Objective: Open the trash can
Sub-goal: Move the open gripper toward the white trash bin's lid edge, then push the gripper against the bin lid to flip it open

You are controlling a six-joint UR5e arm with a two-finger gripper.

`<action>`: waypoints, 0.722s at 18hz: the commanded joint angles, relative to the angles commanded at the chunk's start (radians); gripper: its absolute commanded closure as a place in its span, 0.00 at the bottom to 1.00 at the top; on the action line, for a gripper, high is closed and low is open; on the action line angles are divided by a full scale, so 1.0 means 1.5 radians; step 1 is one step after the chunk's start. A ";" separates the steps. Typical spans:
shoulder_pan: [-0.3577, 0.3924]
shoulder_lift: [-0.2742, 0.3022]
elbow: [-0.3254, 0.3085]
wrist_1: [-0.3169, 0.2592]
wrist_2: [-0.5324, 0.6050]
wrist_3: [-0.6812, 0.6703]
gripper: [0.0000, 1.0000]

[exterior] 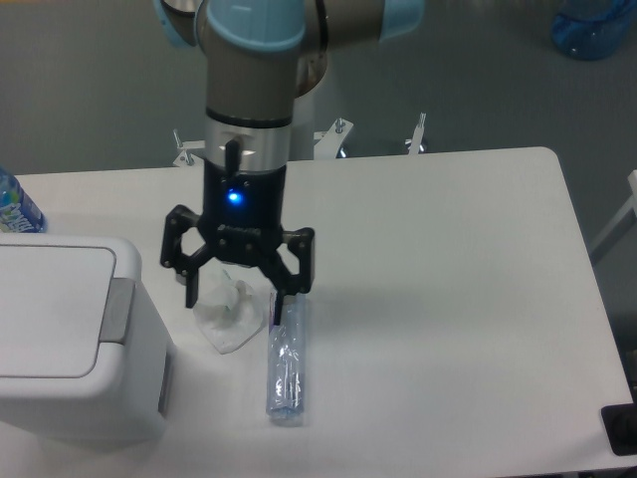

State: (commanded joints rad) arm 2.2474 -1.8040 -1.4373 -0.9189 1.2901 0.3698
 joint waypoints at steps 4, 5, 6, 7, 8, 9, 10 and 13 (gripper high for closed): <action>-0.024 -0.005 -0.008 0.001 0.000 -0.049 0.00; -0.029 -0.006 -0.008 0.001 0.000 -0.052 0.00; -0.032 -0.007 -0.009 0.001 0.000 -0.057 0.00; -0.033 -0.008 -0.009 0.001 0.000 -0.062 0.00; -0.034 -0.011 -0.009 0.001 0.000 -0.068 0.00; -0.040 -0.012 -0.009 0.001 0.000 -0.073 0.00; -0.041 -0.013 -0.009 0.001 0.000 -0.075 0.00; -0.042 -0.018 -0.009 0.001 0.000 -0.079 0.00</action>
State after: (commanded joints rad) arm 2.1844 -1.8316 -1.4511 -0.9173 1.2901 0.2516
